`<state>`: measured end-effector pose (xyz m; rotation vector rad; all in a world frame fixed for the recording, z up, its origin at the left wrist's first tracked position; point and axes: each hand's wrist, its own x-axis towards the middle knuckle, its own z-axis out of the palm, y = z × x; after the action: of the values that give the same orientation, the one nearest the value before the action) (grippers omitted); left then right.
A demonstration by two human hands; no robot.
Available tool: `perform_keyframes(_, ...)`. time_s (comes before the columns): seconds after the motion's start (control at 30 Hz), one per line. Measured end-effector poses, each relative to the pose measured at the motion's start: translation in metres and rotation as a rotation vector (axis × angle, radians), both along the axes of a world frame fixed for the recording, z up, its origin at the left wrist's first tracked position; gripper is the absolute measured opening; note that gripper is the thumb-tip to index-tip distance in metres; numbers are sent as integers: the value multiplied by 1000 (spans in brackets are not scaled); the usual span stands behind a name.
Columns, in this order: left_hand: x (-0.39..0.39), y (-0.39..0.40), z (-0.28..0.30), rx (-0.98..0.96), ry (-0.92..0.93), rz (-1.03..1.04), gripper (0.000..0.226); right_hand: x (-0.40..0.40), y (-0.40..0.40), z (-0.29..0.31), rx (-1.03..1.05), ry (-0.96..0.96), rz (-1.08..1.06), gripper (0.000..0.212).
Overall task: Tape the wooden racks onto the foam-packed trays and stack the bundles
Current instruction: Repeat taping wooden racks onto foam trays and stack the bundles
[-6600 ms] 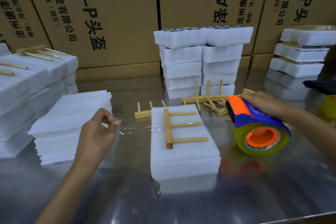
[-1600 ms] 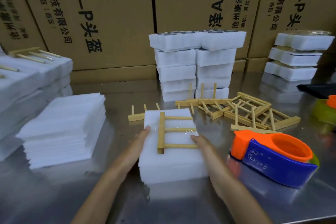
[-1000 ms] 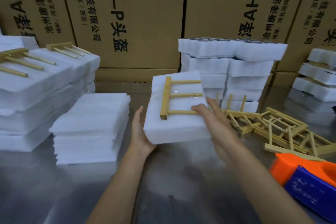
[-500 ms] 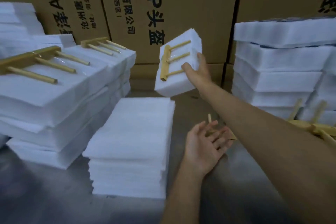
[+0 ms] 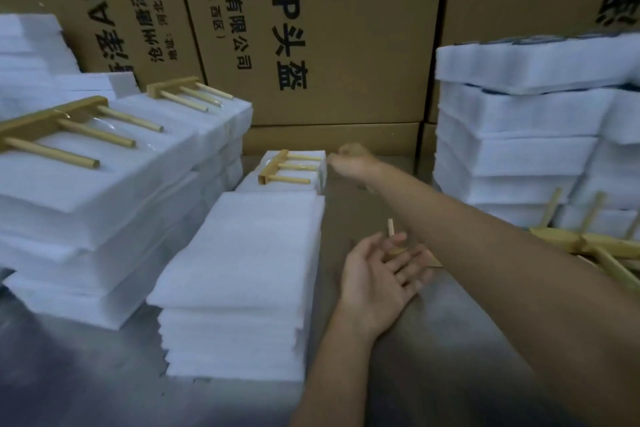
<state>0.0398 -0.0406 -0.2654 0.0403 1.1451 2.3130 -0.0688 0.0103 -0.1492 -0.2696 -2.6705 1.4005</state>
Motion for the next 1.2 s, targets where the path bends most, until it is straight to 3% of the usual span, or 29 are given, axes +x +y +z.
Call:
perform_keyframes(0.1, -1, -1, 2, 83, -93, -15, 41, 36, 33, 43, 317, 269, 47, 40)
perform_keyframes(0.2, 0, -2, 3, 154, -159, -88, 34, 74, 77, 83, 853, 567, -20, 42)
perform_keyframes(0.27, 1, -3, 6, 171, -164, -98, 33, 91, 112, 106, 1102, 568, -151, 51)
perform_keyframes(0.3, 2, -3, 5, 168, -164, -99, 33, 98, 130, 116, 1145, 470, -226, 57)
perform_keyframes(0.4, 3, -2, 6, 159, -169, -93, 33, 113, 180, 134, 1060, 41, -348, 76)
perform_keyframes(0.5, 1, -2, 5, 151, -169, -91, 34, 118, 206, 141, 1045, -64, -276, 74)
perform_keyframes(0.8, -1, -1, 2, 122, -138, -83, 35, 147, 204, 120, 1209, 365, -282, 58)
perform_keyframes(1.0, 5, -3, 6, 80, -81, -62, 31, 213, 154, 110, 1171, 692, -185, 47)
perform_keyframes(1.2, 21, -7, 9, 71, -8, 29, 30, 318, 93, 55, 1128, 767, -24, 40)
